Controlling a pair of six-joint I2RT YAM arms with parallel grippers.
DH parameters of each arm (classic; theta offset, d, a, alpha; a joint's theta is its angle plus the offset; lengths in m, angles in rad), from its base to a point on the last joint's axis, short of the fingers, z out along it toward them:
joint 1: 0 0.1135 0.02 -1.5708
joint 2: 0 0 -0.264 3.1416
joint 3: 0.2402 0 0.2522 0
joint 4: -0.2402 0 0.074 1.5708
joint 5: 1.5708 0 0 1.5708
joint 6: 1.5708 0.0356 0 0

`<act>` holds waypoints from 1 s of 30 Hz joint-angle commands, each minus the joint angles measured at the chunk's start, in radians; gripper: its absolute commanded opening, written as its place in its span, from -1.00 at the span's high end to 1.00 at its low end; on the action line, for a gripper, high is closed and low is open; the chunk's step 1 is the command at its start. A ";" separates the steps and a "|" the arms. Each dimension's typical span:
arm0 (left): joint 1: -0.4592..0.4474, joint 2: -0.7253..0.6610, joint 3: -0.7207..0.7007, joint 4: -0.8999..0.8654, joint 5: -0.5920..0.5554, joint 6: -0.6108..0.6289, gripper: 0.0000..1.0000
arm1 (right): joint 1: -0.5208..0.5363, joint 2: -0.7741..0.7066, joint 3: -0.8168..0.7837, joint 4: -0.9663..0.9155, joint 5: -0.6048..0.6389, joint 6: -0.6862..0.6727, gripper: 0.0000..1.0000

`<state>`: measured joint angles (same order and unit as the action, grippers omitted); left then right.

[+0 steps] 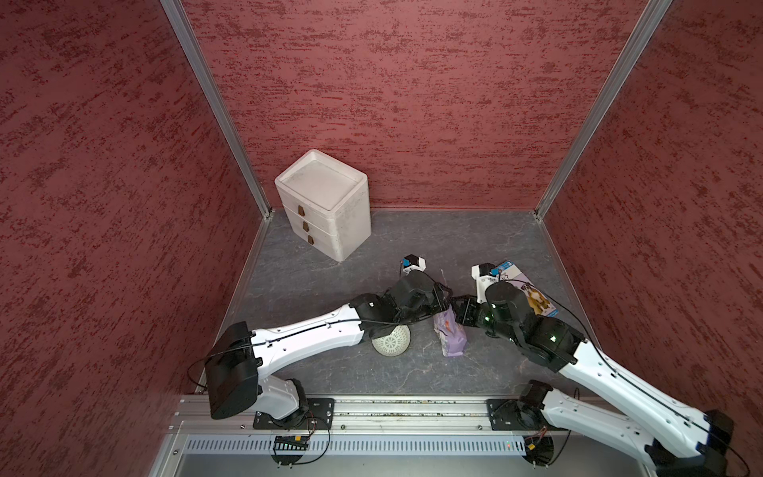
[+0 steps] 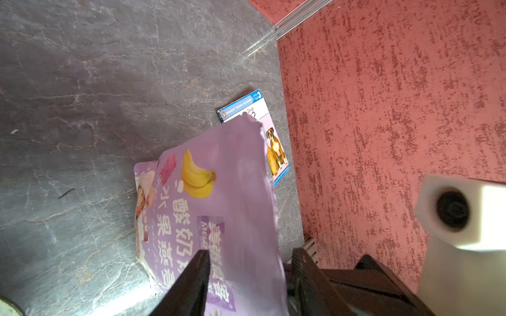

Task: Pour the oats into the breakfast bowl
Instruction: Open the oats bag at the center of the board.

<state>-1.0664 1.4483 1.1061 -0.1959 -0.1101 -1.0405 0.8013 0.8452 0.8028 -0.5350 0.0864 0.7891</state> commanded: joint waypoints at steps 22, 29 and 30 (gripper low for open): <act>0.013 -0.007 0.165 -0.244 -0.063 0.070 1.00 | -0.002 -0.001 0.145 -0.189 0.257 -0.148 1.00; 0.084 0.065 0.479 -0.619 -0.059 0.250 1.00 | -0.004 0.082 0.314 -0.315 0.612 -0.372 1.00; 0.093 0.080 0.504 -0.650 -0.059 0.261 1.00 | -0.004 0.090 0.318 -0.308 0.629 -0.384 1.00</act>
<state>-1.0054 1.5097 1.5303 -0.6876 -0.1127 -0.8783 0.8028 0.9325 1.0790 -0.8120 0.4744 0.5278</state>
